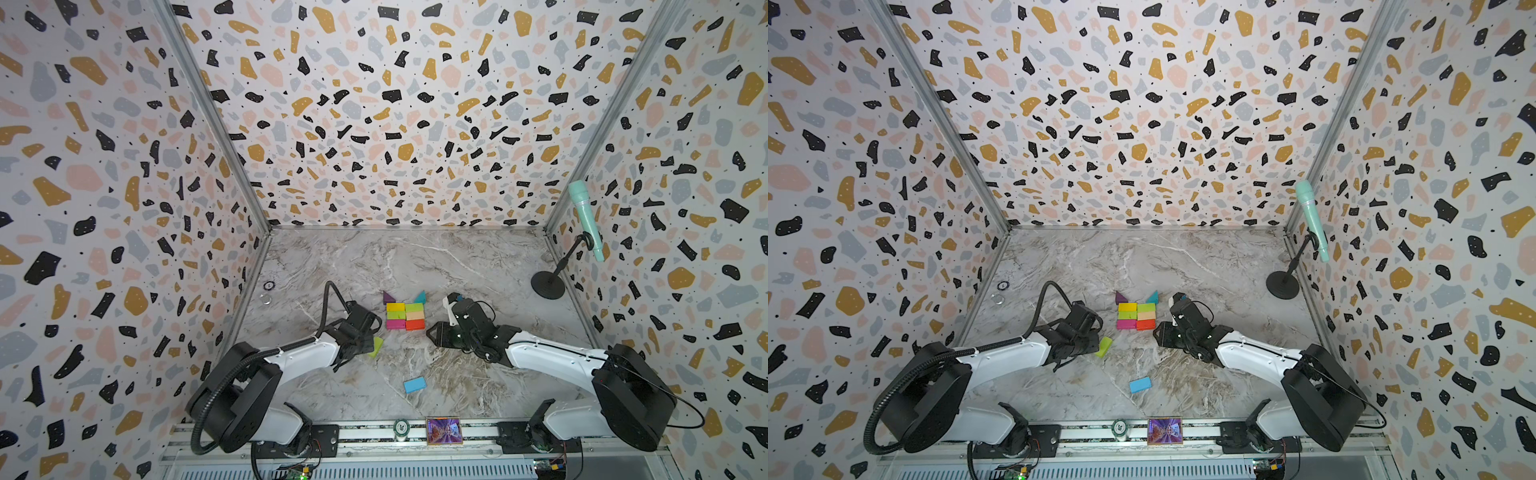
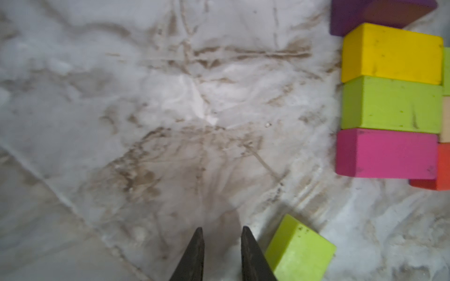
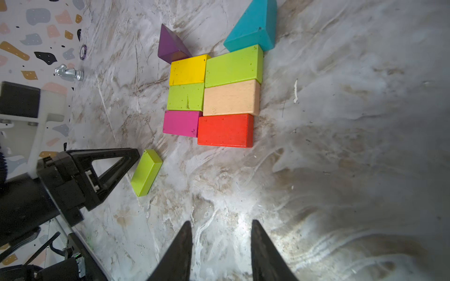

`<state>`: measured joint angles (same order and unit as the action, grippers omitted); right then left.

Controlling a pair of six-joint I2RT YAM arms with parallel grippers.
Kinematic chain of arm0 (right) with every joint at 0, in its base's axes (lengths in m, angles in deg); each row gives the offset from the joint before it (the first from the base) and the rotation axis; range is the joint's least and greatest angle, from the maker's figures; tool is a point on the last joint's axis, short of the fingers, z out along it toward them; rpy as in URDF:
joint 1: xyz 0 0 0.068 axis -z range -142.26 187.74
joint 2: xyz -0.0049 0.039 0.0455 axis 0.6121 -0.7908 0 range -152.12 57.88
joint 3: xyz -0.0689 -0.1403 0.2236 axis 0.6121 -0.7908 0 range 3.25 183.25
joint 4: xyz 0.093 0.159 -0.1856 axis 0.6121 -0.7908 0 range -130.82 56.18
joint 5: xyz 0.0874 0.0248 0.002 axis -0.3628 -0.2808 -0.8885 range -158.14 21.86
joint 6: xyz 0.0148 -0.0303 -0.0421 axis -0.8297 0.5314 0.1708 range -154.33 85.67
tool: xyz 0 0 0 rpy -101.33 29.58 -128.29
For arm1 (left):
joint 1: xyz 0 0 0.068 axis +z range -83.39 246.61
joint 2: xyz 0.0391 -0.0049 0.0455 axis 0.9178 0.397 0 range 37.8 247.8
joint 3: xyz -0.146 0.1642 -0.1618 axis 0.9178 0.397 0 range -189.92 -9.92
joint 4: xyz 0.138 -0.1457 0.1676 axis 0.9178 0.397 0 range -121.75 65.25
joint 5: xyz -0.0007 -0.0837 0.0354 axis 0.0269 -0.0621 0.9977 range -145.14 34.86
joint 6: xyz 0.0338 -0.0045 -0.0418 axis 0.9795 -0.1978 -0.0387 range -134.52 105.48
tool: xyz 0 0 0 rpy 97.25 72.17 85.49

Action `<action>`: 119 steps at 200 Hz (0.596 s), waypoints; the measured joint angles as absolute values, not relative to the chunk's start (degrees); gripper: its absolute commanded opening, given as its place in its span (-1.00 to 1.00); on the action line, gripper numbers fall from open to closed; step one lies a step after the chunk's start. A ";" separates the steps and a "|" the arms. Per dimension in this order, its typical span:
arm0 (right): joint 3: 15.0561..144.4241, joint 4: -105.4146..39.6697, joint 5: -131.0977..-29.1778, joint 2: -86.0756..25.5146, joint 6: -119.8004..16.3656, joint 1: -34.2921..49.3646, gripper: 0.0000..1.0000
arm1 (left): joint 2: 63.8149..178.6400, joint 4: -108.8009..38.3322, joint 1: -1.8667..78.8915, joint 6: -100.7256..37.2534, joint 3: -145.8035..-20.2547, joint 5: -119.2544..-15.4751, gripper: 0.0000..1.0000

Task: Assemble a carrot with building blocks
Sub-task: Assemble the building block at the center of the board.

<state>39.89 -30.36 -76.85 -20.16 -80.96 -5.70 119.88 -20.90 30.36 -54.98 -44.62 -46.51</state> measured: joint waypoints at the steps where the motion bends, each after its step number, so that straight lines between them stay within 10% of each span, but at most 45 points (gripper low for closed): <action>1: 39.89 -30.32 -76.87 -20.16 -80.96 -5.70 -0.20 | 119.93 -20.92 30.30 -54.96 -44.69 -46.53 -0.46; 119: 37.93 -28.70 -77.44 -20.16 -81.73 -5.37 -0.20 | 119.88 -13.71 26.36 -54.63 -47.75 -54.60 -0.41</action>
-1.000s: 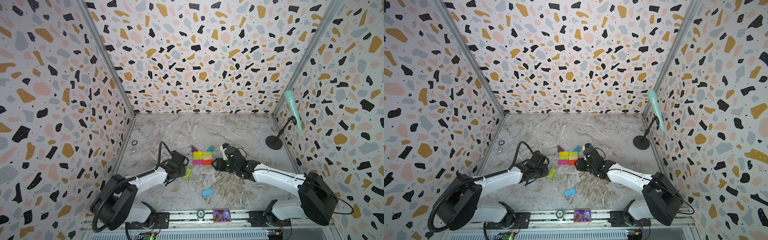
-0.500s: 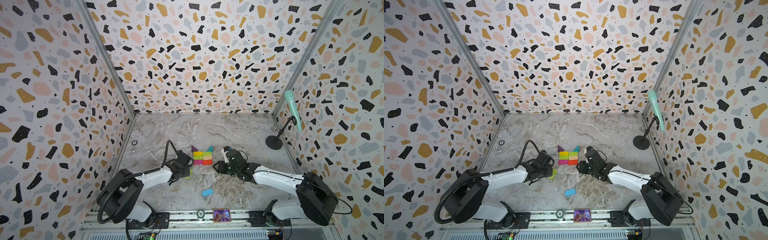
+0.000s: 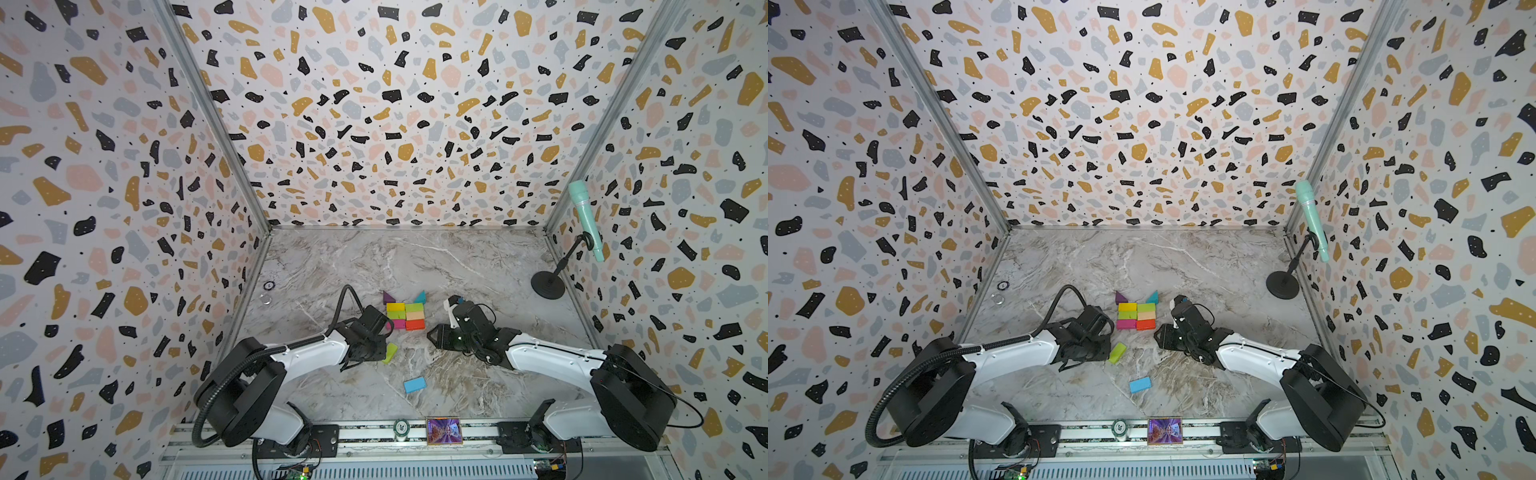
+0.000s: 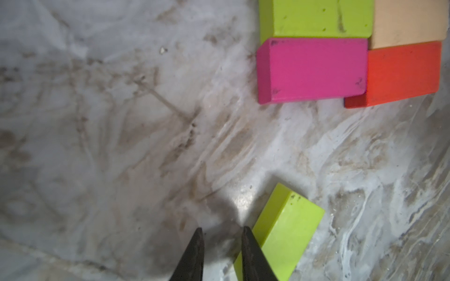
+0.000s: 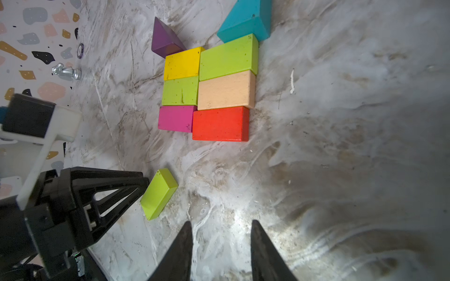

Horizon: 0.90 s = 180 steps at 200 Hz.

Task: Assemble a carrot with building blocks
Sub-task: Assemble the building block at the center of the board.

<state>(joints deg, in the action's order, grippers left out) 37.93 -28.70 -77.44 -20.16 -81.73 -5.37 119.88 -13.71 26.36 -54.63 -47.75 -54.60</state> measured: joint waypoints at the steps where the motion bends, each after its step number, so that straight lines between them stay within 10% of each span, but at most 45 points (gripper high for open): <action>1: 37.90 -28.68 -77.44 -20.16 -81.75 -5.37 -0.21 | 119.84 -13.64 26.36 -54.63 -47.73 -54.60 -0.41; 180: 36.29 -24.96 -79.30 -21.90 -83.17 -5.37 -0.22 | 122.48 -13.10 22.62 -56.14 -50.06 -54.36 -0.44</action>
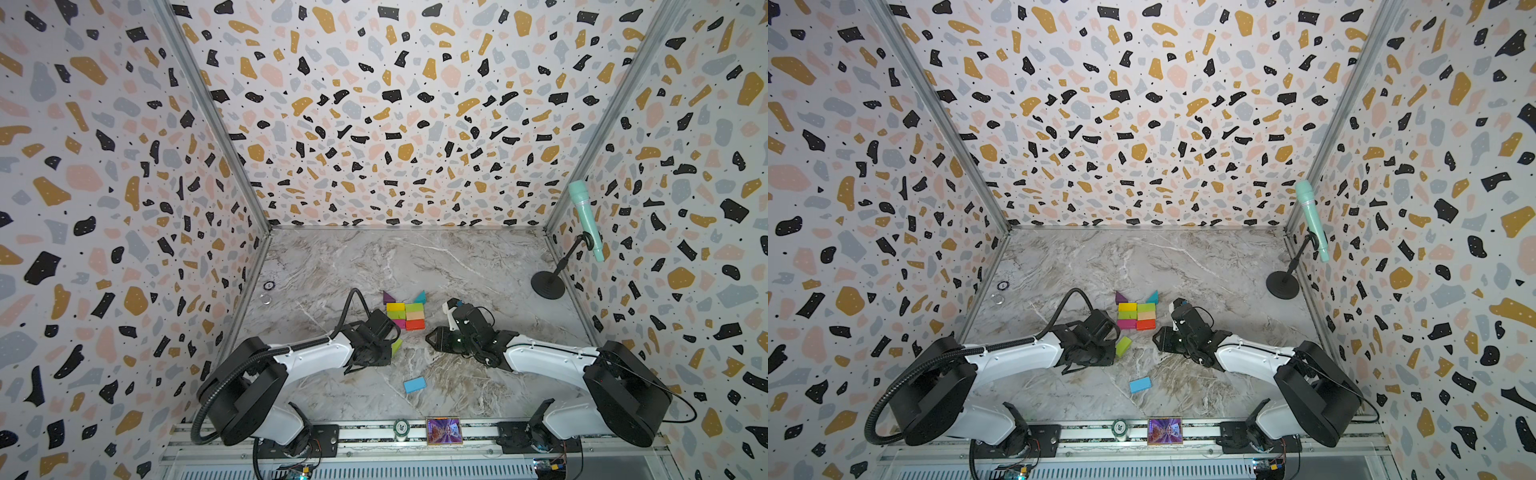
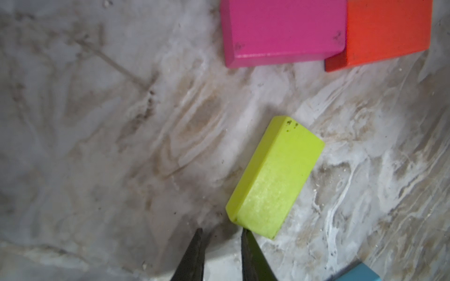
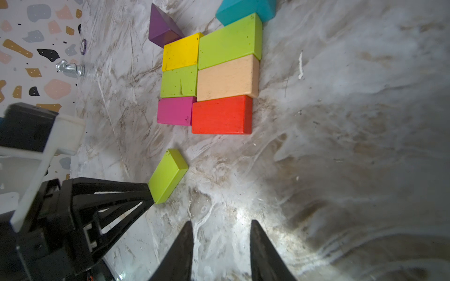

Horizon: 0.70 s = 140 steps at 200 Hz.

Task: Assemble a carrot with building blocks
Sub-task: Assemble the building block at the center of the board.

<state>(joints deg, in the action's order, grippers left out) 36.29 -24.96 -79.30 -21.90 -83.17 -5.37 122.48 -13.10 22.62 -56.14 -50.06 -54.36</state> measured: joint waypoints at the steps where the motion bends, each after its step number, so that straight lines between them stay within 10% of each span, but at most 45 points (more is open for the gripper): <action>1: 36.29 -24.96 -79.30 -21.90 -83.17 -5.37 -0.22 | 122.53 -13.08 22.62 -56.14 -50.11 -54.29 -0.45; 140: 36.29 -24.22 -80.19 -24.59 -83.57 -5.37 -0.23 | 125.94 -16.94 24.85 -56.16 -52.16 -51.10 -0.47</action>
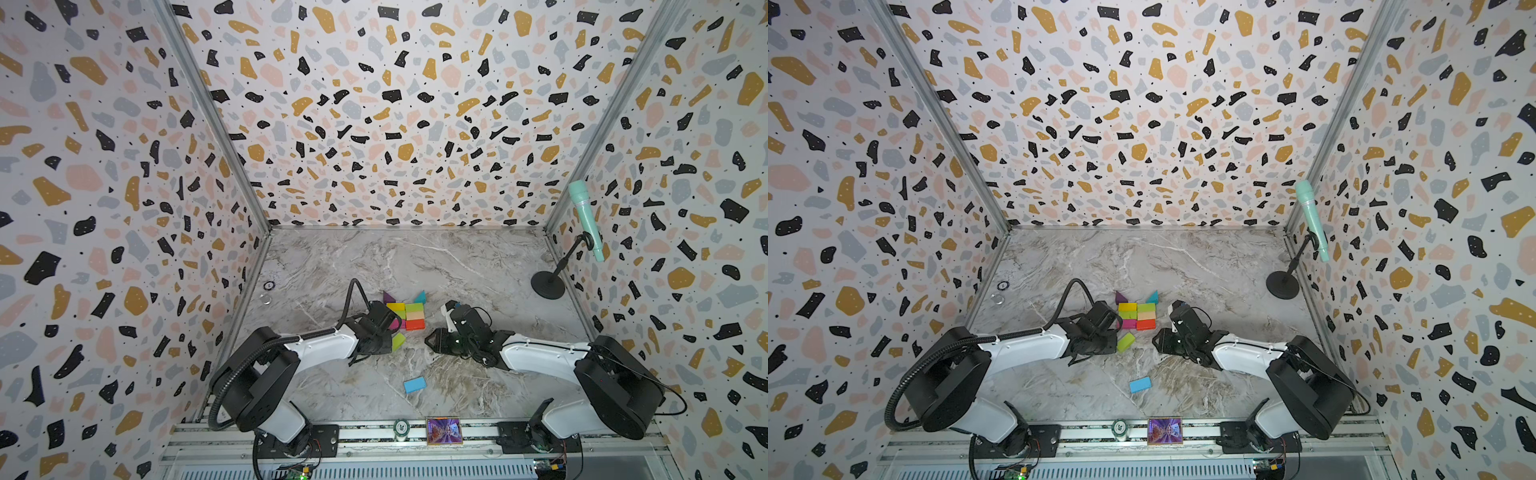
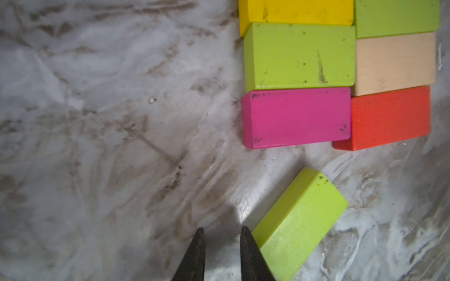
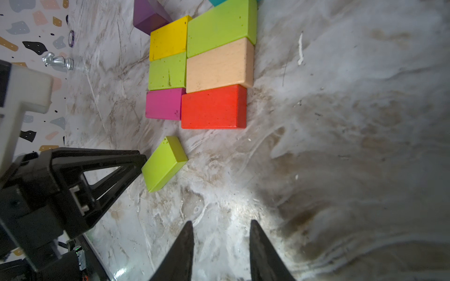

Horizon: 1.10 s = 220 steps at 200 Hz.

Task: Assemble a carrot with building blocks
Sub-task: Assemble the building block at the center of the board.

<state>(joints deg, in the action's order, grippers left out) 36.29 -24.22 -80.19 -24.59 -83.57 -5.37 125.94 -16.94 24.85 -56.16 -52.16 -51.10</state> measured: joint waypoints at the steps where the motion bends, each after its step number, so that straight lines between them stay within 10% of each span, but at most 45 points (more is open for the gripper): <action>1: 36.29 -24.22 -80.19 -24.62 -83.59 -5.37 -0.23 | 125.91 -16.94 24.88 -56.16 -52.14 -51.19 -0.47; 220: 35.96 -22.69 -81.00 -25.75 -84.00 -4.96 -0.23 | 126.72 -18.10 24.07 -58.77 -52.73 -52.46 -0.47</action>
